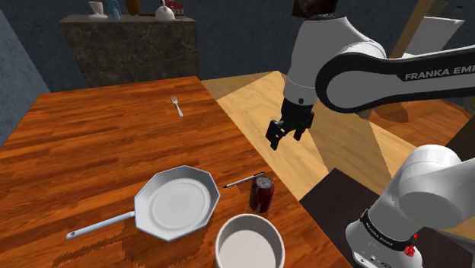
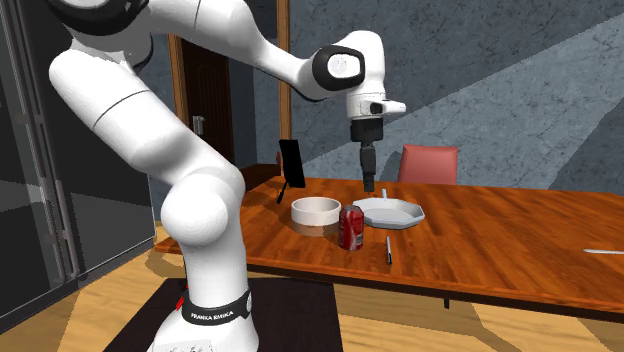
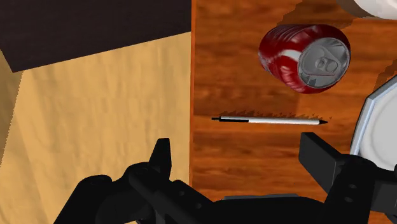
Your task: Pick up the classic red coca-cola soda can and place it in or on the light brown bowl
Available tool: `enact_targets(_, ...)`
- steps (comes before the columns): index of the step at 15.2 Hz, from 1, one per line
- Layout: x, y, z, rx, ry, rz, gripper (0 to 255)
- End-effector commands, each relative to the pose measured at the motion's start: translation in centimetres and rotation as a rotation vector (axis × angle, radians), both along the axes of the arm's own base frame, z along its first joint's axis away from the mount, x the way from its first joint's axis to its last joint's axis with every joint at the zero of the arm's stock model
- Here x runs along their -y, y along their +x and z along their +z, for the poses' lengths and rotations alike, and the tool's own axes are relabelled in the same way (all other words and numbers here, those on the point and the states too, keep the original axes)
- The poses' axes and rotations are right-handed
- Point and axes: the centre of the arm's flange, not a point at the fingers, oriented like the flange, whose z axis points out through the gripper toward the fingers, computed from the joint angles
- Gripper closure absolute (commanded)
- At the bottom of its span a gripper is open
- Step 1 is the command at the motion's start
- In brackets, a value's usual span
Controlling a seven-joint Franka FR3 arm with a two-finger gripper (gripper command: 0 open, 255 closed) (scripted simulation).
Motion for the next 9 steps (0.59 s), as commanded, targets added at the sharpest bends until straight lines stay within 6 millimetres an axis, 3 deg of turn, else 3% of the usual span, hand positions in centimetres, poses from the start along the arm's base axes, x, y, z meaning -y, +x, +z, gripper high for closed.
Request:
enact_targets(1, -2.4, -0.1, -1.4, -0.005, 0.001, -0.008, 0)
enact_targets(9, -9.9, -0.1, -7.4, -0.029, 0.003, -0.031, 0)
